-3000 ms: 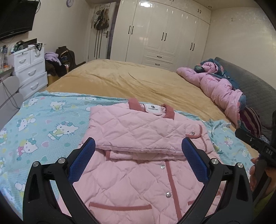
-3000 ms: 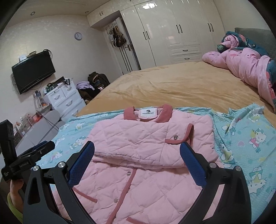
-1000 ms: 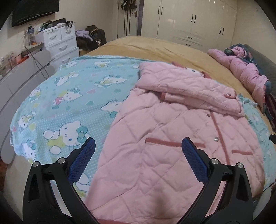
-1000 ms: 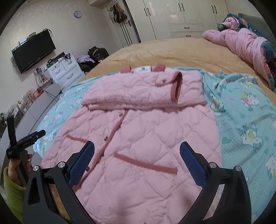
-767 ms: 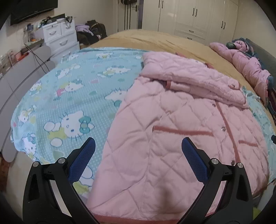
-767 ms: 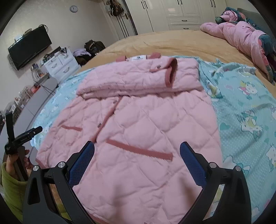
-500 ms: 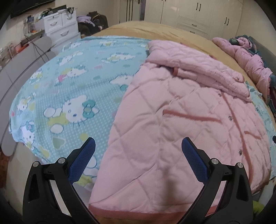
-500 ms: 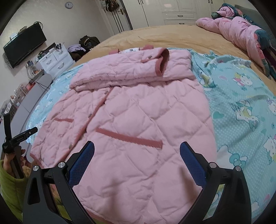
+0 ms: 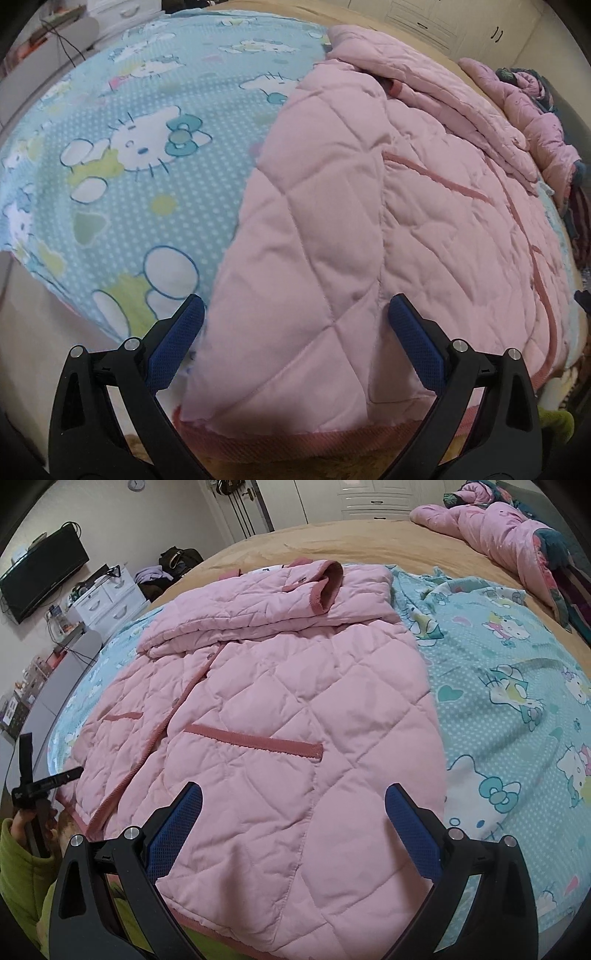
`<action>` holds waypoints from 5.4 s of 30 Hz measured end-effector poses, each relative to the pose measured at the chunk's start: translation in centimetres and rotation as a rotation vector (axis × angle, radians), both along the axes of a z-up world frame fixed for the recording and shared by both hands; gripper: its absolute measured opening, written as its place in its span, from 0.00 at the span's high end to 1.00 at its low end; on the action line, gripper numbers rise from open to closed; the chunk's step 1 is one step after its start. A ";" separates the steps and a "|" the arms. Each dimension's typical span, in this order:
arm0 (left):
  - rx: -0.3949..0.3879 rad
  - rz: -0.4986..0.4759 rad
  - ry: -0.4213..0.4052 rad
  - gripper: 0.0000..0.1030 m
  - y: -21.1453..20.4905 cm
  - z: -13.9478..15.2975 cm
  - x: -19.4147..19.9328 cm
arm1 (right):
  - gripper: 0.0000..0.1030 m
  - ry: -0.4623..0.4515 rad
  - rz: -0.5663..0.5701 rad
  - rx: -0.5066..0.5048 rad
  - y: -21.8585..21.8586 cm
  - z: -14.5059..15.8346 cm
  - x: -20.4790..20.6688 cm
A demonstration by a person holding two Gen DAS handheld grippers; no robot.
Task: Fold large clothes
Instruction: 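Grasp the hem trim with the left gripper while the right gripper grasps the hem, then lift the hem with both grippers and fold it toward the collar, then open both grippers and release the folded hem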
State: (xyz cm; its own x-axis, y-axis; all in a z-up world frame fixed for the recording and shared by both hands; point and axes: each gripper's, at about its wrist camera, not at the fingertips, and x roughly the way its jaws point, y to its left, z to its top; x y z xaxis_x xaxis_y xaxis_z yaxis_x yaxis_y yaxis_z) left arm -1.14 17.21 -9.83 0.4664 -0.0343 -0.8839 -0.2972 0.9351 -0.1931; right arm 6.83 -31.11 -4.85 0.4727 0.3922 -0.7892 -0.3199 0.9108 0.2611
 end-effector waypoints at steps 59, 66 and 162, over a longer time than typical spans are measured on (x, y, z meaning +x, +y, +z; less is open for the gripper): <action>0.071 -0.056 -0.435 0.91 -3.7 11.3 0.9 | 0.84 -0.180 0.061 0.360 -5.5 8.3 -0.8; 0.094 -0.066 -0.465 0.91 -3.9 13.4 2.8 | 0.84 -0.217 0.022 0.405 -5.8 9.0 1.0; -0.090 0.071 -0.516 0.82 0.9 11.0 26.1 | 0.06 -0.196 -0.298 0.524 -4.5 8.1 23.7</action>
State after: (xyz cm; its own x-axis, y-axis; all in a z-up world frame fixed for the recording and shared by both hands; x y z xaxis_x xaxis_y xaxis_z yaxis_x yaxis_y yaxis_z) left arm 24.93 18.13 1.20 0.8443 -0.0521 -0.5333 -0.2041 0.8889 -0.4100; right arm 30.56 -35.57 3.24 0.7376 0.5320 -0.4158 -0.1595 0.7356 0.6583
